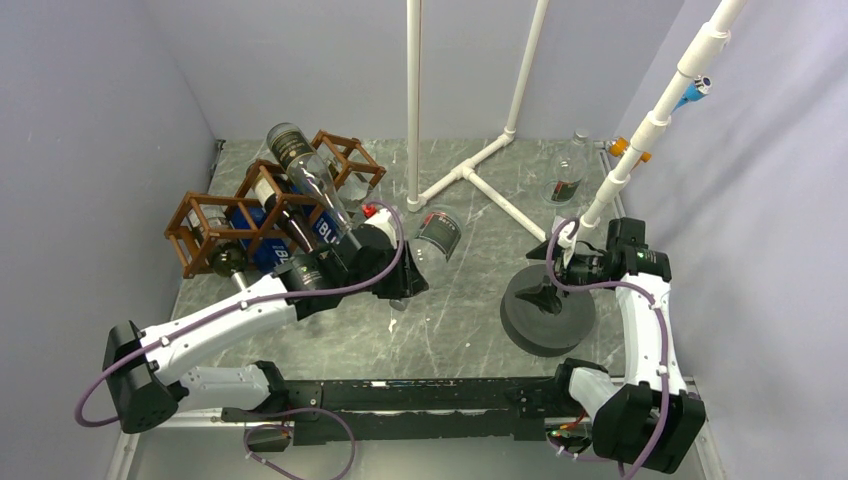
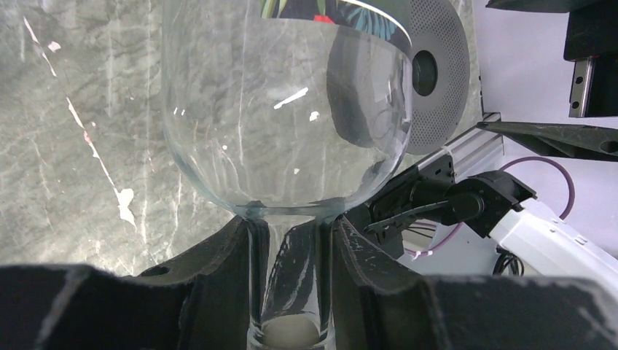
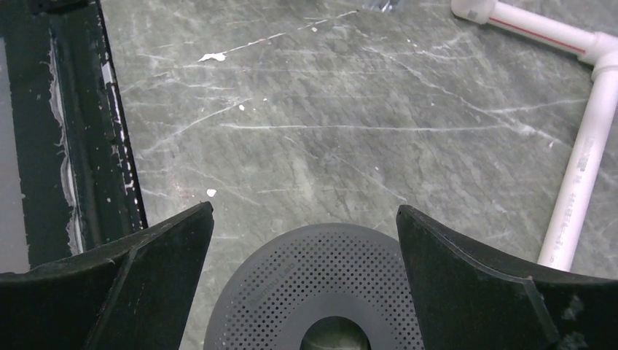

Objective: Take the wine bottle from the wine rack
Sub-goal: Place the wine bottle at the center of the board.

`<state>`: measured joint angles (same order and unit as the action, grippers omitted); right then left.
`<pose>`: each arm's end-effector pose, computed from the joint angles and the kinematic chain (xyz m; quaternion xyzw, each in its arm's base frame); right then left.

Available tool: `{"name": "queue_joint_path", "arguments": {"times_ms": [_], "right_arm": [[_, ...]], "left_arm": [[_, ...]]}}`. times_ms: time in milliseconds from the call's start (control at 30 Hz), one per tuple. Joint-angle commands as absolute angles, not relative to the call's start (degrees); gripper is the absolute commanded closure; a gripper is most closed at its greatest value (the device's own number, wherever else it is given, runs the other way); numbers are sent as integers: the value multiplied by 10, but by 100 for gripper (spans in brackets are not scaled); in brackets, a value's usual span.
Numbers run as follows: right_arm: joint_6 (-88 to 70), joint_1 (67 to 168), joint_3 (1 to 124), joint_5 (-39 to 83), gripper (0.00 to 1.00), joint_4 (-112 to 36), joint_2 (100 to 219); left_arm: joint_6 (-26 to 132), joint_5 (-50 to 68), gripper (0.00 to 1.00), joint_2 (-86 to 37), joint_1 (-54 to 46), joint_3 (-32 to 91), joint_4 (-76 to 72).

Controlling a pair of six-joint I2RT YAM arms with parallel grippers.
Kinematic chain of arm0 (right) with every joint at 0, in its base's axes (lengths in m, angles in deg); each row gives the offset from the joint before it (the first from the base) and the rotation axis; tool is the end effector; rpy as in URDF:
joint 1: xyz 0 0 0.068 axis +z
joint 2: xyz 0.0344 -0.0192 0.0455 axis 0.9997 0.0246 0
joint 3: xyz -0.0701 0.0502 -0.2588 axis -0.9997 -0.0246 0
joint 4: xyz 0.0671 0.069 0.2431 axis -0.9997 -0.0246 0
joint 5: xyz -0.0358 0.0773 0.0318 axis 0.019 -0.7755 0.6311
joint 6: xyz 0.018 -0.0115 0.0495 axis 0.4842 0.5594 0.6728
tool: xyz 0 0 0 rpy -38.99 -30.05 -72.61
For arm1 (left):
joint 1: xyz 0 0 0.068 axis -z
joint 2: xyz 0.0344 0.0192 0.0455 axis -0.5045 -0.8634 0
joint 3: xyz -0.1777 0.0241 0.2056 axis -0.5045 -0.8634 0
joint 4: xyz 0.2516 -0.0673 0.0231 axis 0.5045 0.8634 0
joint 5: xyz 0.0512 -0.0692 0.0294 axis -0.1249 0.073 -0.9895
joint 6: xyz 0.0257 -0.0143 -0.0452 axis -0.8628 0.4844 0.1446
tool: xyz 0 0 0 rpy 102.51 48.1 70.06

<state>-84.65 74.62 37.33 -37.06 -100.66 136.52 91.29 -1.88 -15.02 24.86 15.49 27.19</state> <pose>0.1626 -0.0068 0.2817 -0.4601 0.6880 0.3158 0.4639 0.1467 -0.2076 0.3173 0.0268 0.8865 -0.3536 0.2972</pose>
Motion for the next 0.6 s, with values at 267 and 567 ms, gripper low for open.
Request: {"name": "queue_joint_path", "arguments": {"times_ms": [267, 567], "right_arm": [[-1115, 772, 385, -452, 0, -1106, 1379], [-1090, 841, 363, -435, 0, -1043, 1377]], "left_arm": [[955, 4, 100, -149, 255, 182, 158], [986, 33, 100, -173, 255, 187, 170]]}}
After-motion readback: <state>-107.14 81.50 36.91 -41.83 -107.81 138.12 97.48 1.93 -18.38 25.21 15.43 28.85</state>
